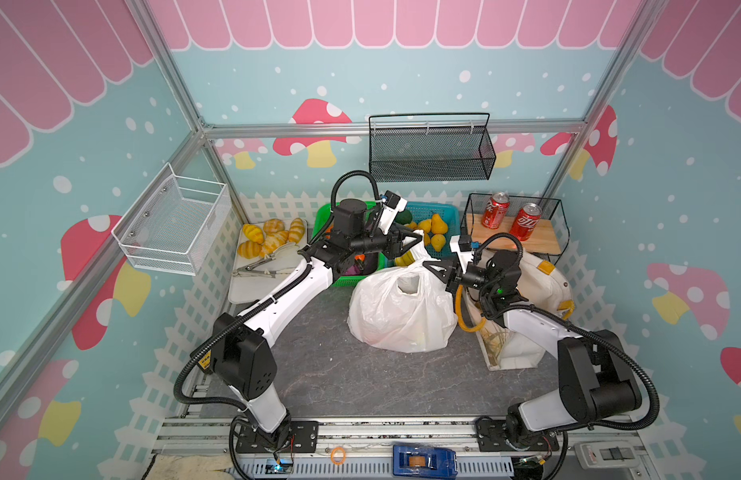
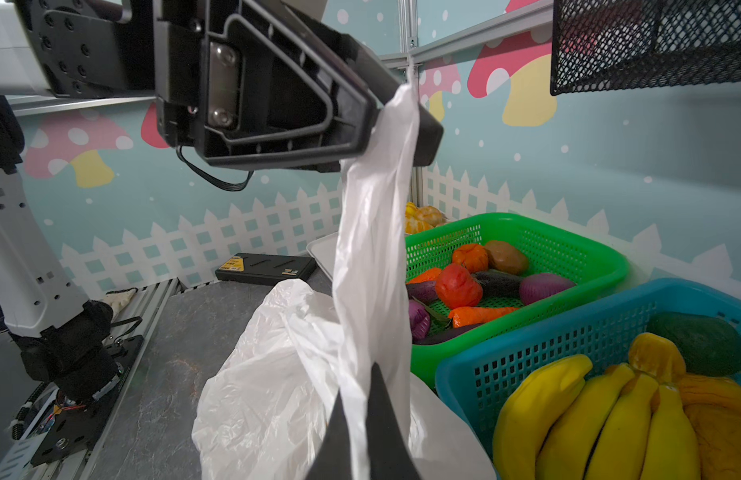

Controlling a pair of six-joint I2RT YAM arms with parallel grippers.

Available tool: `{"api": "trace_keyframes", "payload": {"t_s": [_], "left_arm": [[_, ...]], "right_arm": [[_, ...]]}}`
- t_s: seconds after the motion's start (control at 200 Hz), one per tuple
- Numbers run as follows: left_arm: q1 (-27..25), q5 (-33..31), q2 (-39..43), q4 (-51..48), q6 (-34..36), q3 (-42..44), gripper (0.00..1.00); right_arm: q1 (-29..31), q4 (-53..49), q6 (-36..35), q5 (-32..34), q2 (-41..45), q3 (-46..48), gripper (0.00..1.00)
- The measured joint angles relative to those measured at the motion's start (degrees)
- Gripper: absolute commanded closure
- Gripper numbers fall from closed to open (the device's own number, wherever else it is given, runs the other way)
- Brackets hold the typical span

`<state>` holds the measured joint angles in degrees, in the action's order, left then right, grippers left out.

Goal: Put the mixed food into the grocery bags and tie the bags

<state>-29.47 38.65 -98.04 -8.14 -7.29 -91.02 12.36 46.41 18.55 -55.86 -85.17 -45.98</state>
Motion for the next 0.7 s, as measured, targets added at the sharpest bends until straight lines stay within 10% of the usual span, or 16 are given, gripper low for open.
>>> {"api": "trace_keyframes", "payload": {"t_s": [0.7], "left_arm": [[-9.3,-17.7,15.0,23.5,27.0,36.3,1.00]], "right_arm": [[3.7,-12.2,11.8,11.6,1.4,-1.8,0.88]]}}
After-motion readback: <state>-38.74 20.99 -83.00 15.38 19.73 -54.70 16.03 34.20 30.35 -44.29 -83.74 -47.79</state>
